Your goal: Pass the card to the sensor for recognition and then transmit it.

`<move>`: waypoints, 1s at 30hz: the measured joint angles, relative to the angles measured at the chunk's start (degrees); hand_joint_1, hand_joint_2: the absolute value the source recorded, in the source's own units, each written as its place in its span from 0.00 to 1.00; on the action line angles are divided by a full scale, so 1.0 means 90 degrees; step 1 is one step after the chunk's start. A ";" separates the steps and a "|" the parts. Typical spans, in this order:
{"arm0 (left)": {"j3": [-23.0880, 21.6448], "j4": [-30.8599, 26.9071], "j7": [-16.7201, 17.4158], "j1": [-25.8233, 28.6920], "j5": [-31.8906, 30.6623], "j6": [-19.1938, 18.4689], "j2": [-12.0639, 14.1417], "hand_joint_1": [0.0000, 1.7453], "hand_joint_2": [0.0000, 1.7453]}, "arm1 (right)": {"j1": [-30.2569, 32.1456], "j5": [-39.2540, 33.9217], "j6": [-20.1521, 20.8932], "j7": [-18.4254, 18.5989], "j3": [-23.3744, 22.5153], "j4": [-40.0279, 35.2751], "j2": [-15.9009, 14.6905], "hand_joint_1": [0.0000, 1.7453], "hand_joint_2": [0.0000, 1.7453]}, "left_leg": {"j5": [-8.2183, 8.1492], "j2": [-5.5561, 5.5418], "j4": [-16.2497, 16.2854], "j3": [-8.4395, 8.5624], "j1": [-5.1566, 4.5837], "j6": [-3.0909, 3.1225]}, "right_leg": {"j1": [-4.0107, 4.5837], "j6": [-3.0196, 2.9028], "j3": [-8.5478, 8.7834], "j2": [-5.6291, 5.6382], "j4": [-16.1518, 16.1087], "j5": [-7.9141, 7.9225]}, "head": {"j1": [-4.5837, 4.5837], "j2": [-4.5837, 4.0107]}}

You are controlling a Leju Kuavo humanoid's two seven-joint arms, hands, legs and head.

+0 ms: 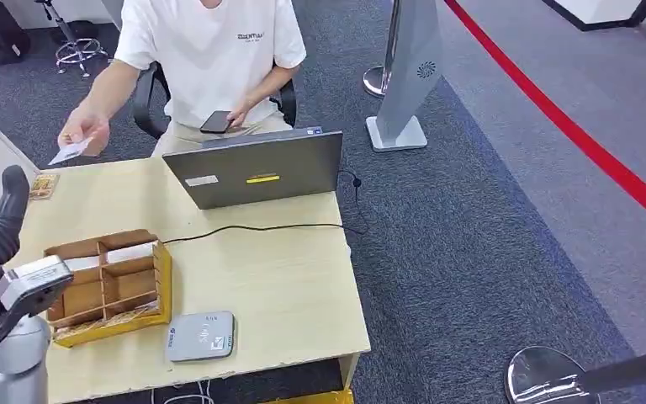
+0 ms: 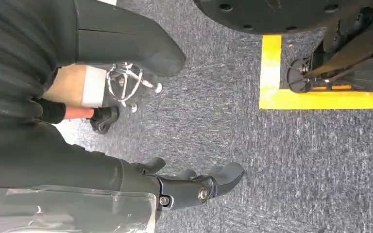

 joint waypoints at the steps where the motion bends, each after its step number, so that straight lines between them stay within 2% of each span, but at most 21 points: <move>1: -0.0005 0.0012 0.0000 0.0000 -0.0002 0.0000 0.0000 0.00 1.00 | 0.0000 0.0000 0.0000 0.0000 0.0000 0.0002 0.0000 0.00 1.00 | 0.0000 0.0000 0.0000 0.0000 0.0000 0.0000 | 0.0000 0.0000 0.0000 0.0000 0.0000 0.0000 | 0.0000 0.0000; 10: -0.0022 0.0083 0.0000 -0.0010 -0.0005 0.0000 0.0017 0.00 1.00 | 0.0000 0.0000 0.0000 0.0000 -0.0002 0.0017 0.0000 0.00 1.00 | 0.0000 0.0000 0.0000 0.0000 0.0000 0.0000 | 0.0000 0.0000 -0.0001 0.0000 0.0000 0.0000 | 0.0000 0.0000; 14: -0.0088 0.0168 0.0331 -0.0137 -0.0591 -0.0126 0.0032 0.00 1.00 | -0.0002 0.0029 0.0000 0.0010 -0.0002 0.0017 0.0000 0.00 1.00 | 0.0000 -0.0001 0.0000 -0.0003 0.0000 0.0000 | 0.0000 0.0000 -0.0003 -0.0004 0.0000 0.0000 | 0.0000 0.0000; 16: -0.0121 0.0250 0.0398 -0.0246 -0.0670 -0.0134 0.0041 0.00 1.00 | -0.0008 0.0029 0.0002 0.0024 -0.0002 0.0017 0.0000 0.00 1.00 | 0.0000 0.0000 0.0000 -0.0003 0.0000 0.0000 | 0.0000 0.0000 -0.0001 -0.0002 0.0000 0.0000 | 0.0000 0.0000; 30: -0.0189 0.0461 0.0420 -0.0360 -0.0697 -0.0136 0.0044 0.00 1.00 | -0.0010 0.0029 0.0002 0.0027 -0.0005 0.0017 0.0000 0.00 1.00 | 0.0001 0.0001 0.0000 -0.0003 0.0000 0.0001 | 0.0000 0.0000 -0.0004 -0.0001 0.0000 0.0000 | 0.0000 0.0000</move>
